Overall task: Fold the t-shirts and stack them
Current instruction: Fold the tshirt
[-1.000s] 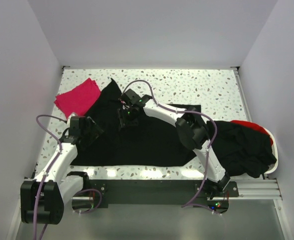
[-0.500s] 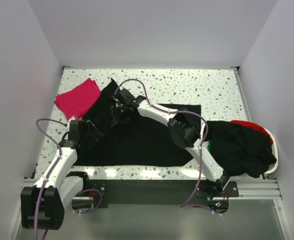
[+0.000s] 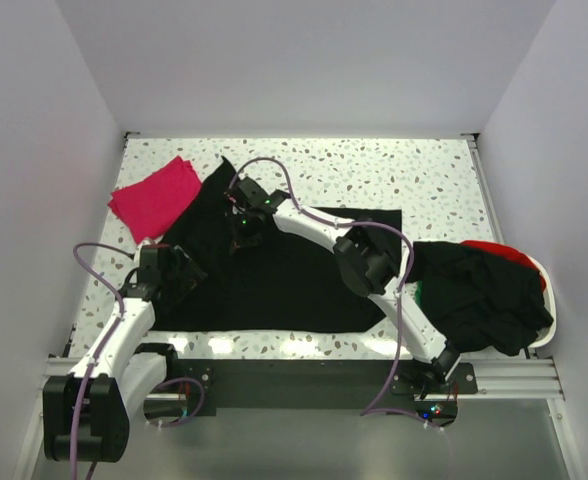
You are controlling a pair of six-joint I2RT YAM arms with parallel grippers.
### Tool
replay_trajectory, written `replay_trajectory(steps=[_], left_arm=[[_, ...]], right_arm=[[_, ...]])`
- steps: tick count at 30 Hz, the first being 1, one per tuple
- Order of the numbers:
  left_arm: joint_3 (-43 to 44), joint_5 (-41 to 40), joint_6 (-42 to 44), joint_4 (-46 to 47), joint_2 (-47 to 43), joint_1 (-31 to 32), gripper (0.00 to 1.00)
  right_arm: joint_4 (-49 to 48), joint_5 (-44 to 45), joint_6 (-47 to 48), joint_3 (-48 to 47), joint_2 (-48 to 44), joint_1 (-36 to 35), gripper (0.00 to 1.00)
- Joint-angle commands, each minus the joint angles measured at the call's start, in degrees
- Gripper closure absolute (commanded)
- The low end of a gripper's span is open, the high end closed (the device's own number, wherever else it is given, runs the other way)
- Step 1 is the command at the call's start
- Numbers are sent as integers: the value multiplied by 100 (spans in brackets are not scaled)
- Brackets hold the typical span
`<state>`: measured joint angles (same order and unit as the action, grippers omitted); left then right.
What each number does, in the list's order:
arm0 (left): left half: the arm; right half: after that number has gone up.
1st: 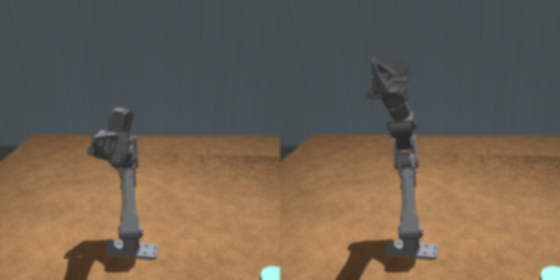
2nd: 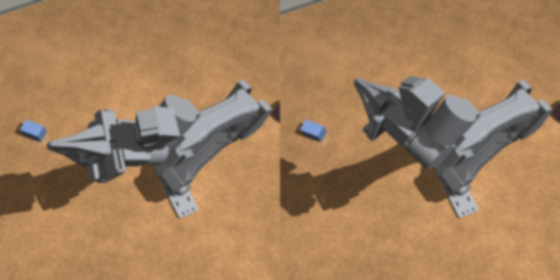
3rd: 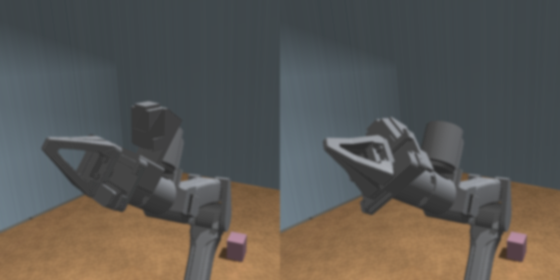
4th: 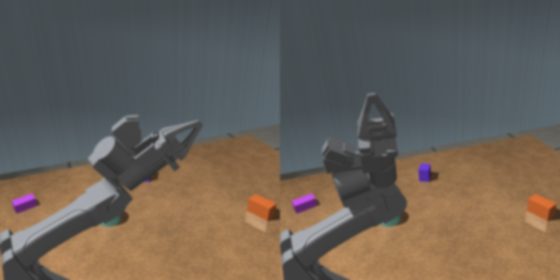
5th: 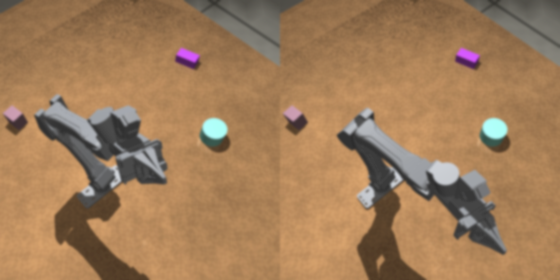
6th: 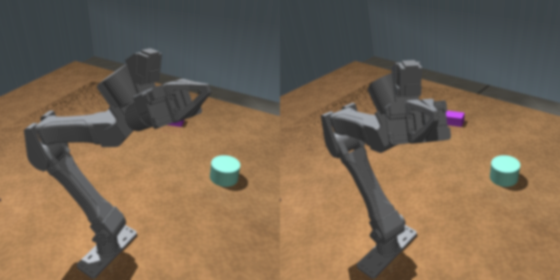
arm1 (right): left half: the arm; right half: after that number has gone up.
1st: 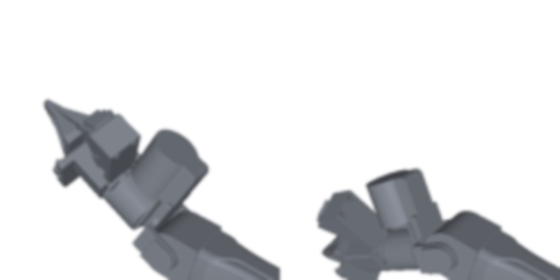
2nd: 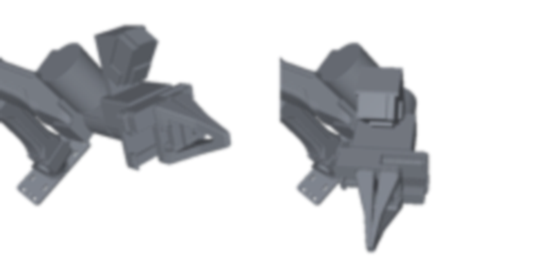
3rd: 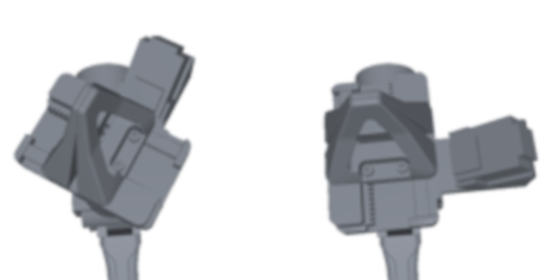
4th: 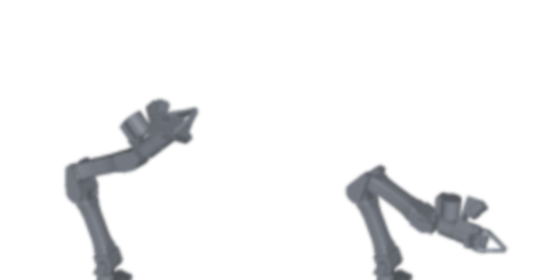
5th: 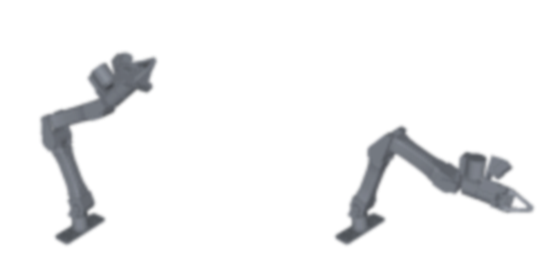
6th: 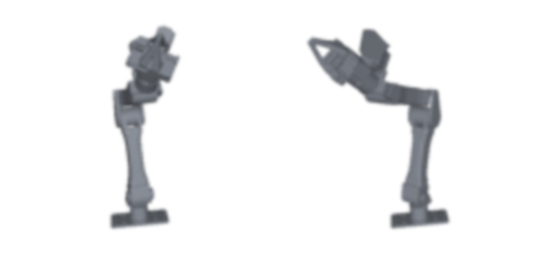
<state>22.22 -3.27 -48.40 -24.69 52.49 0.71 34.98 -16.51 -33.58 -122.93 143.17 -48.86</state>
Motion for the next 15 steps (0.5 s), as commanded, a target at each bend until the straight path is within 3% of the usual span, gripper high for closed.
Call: replay_trajectory(steps=[1, 15], left_arm=[[-16, -183, -2, -106, 60, -71, 0], [19, -367, -73, -212, 156, -71, 0]], right_arm=[[123, 271, 150, 41, -719, -36, 100], [658, 728, 194, 113, -792, -18, 100]])
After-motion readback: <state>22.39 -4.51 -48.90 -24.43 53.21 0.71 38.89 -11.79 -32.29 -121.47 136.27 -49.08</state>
